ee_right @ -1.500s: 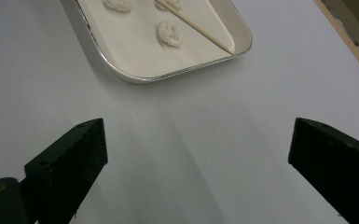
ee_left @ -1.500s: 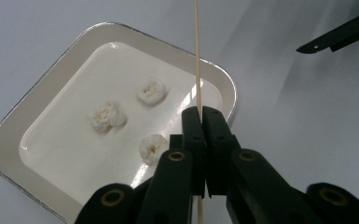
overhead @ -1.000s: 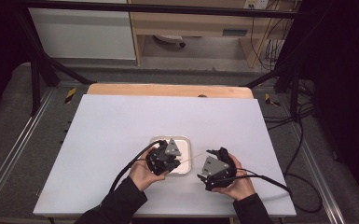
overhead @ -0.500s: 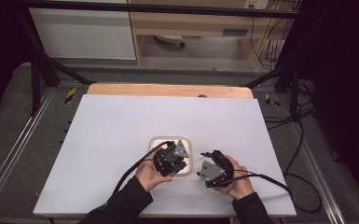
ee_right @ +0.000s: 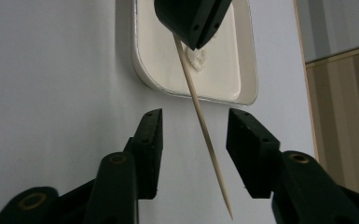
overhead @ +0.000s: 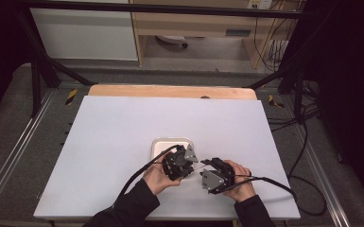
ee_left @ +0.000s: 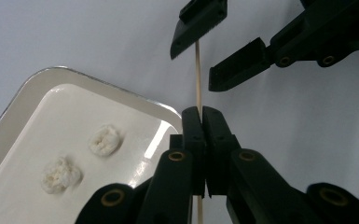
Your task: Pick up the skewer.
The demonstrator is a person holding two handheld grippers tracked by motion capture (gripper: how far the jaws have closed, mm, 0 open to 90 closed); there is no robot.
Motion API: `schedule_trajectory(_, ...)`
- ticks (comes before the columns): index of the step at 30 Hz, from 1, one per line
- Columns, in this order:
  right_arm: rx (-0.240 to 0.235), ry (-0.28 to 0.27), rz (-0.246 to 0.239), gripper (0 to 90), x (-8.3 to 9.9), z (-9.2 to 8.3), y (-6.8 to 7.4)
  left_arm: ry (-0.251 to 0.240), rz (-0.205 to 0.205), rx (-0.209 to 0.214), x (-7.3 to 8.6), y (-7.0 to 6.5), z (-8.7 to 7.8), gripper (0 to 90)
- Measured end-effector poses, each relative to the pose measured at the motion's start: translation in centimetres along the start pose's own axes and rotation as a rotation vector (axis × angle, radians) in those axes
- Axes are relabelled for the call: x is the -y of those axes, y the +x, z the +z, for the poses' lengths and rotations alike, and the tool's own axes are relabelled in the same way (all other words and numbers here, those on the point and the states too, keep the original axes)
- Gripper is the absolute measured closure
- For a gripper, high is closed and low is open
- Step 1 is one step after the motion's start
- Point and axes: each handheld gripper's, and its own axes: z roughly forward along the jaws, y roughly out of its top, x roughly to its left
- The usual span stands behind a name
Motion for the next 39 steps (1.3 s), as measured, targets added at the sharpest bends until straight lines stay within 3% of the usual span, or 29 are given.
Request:
schedule_trajectory(4,-0.004,0.001,-0.051,65.4,-0.04,0.03,0.07,0.000,0.004,0.008,-0.20,-0.25,0.21,88.6)
schedule_trajectory(19,-0.041,-0.004,-0.117,86.1,0.08,0.10,0.42,0.010,0.025,0.032,-0.35,-0.67,0.48,88.6)
schedule_trajectory(32,-0.045,0.002,-0.175,89.2,-0.09,-0.11,0.58,-0.001,0.043,0.040,-0.12,-0.55,0.17,87.4)
schedule_trajectory(35,-0.041,0.029,-0.186,89.2,-0.06,-0.09,0.56,0.023,0.047,0.038,0.00,-0.38,-0.09,78.1)
schedule_trajectory(39,-0.045,0.045,-0.202,89.3,-0.09,-0.02,0.59,0.075,0.042,0.053,0.18,-0.05,-0.11,76.0)
